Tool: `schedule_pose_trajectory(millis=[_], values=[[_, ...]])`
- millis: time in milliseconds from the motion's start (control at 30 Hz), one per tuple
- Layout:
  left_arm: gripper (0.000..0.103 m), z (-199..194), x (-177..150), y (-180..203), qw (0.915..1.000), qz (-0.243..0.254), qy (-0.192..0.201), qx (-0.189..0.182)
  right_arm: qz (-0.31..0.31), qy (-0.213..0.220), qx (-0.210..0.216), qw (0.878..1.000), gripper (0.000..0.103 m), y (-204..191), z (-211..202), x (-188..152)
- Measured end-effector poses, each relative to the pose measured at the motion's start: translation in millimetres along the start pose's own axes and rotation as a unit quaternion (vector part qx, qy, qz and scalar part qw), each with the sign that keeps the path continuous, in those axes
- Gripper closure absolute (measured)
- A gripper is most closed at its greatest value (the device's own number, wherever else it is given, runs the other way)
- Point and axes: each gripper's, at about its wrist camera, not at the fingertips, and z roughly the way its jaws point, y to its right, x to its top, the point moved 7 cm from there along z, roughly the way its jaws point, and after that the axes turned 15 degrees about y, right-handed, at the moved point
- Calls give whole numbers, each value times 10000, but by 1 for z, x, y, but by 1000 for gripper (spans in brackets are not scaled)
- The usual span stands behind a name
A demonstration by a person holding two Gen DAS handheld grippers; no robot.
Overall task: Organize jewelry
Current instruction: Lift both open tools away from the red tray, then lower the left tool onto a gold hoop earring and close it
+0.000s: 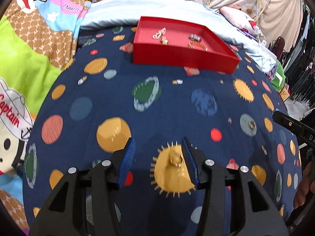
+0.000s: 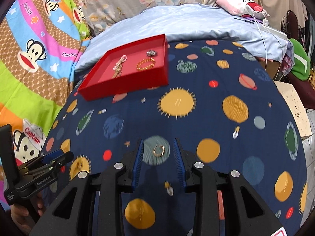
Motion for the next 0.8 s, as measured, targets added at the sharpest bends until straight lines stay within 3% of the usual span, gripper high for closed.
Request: schedule_pose_trajectory(millis=[467,533,667,800], values=[[58,3,-20,26,9994,326,-62,-127,40,-116,-20,9999,66,0,-6,-17],[67,4,-22,30,9991,362,-92,-182,37,-115,-24,9999,66,0,-6,-17],[72,5,-23,34,9989,441,-66,-164,53,-153,-23,9999,66,1,-4,-21],[87,5,-23,33,9990,383,-86,-214,52,-214,-12,9998,66,2,1,-25]])
